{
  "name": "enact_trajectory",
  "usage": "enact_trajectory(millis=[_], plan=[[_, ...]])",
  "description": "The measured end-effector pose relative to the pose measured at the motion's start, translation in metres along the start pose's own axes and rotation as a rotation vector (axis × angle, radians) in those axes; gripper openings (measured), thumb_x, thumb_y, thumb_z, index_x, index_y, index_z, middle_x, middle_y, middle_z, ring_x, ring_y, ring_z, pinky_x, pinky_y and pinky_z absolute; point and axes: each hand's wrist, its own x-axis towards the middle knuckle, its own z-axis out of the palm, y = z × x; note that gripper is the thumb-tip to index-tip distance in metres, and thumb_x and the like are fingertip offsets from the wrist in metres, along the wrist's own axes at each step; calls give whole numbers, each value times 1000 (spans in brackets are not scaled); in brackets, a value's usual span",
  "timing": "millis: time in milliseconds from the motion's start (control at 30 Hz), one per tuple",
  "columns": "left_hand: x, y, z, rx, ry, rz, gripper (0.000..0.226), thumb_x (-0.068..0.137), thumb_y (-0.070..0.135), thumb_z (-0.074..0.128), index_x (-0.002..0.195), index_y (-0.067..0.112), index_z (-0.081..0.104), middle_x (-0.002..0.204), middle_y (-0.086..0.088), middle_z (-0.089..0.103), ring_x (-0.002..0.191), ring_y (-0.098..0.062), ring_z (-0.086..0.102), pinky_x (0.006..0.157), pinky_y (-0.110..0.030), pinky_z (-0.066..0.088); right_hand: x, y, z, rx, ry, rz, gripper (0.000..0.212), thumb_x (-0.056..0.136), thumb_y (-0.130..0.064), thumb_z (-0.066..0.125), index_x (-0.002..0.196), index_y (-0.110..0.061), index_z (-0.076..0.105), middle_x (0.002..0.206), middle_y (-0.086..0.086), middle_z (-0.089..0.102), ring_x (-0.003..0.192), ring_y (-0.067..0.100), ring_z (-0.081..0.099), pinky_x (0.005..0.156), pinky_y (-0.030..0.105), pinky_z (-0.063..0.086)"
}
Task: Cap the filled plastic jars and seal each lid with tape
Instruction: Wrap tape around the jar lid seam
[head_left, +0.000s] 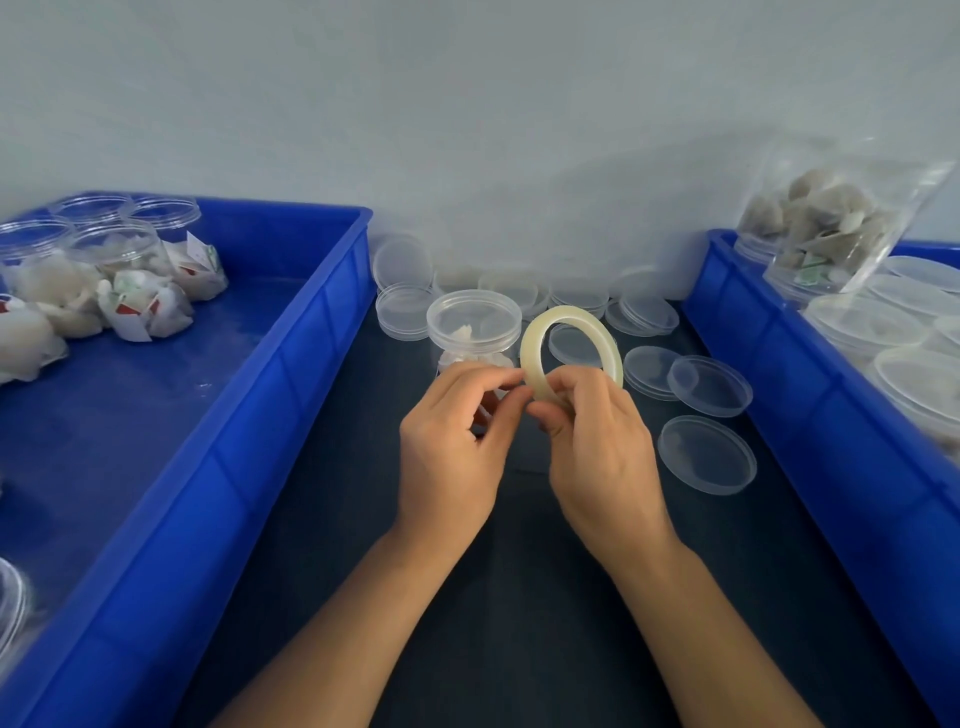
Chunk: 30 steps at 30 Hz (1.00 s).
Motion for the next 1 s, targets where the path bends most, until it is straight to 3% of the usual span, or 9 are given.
enact_trajectory(millis=[167, 433, 600, 733, 900, 1000], plan=[[3, -1, -2, -30, -6, -7, 9, 92, 1, 82, 100, -2, 76, 98, -6, 73, 84, -15, 70, 72, -21, 55, 1, 2, -2, -16, -37, -32, 23, 107, -33, 46, 105, -13, 56, 93, -2, 60, 85, 18, 52, 74, 35, 47], [3, -7, -1, -74, -69, -23, 4, 98, 2, 75, 100, 0, 71, 98, -3, 69, 82, -18, 68, 66, -31, 55, 2, -1, -5, -95, -30, -36, 24, 106, -32, 52, 106, -9, 61, 92, 0, 64, 83, 21, 56, 74, 31, 42], [4, -6, -2, -36, -98, 6, 3, 99, 2, 71, 98, 0, 69, 97, -4, 66, 83, -13, 62, 71, -16, 49, 4, -1, -7, -118, 8, 10, 22, 104, -30, 57, 104, -9, 61, 89, 0, 65, 80, 23, 57, 71, 34, 43], [3, -6, -1, -17, -122, 5, 4, 99, -1, 70, 97, 0, 67, 96, -3, 64, 83, -14, 61, 71, -16, 49, 6, -2, -9, -125, 40, 42, 21, 104, -29, 60, 107, -8, 60, 87, 0, 64, 78, 23, 56, 69, 39, 45], [2, -8, -2, -7, -118, -13, 5, 99, 0, 68, 96, 3, 65, 97, 0, 62, 84, -8, 58, 74, -10, 44, 10, -3, -13, -155, 5, 84, 33, 104, -34, 60, 127, -9, 59, 75, -3, 58, 74, 23, 56, 69, 44, 50], [3, -11, -2, 12, -81, -32, 7, 100, 8, 66, 95, 4, 65, 95, 1, 62, 80, -13, 57, 70, -14, 45, 12, -8, -11, -173, -4, 40, 24, 105, -26, 64, 125, -12, 63, 80, 0, 65, 77, 28, 59, 75, 46, 51]])
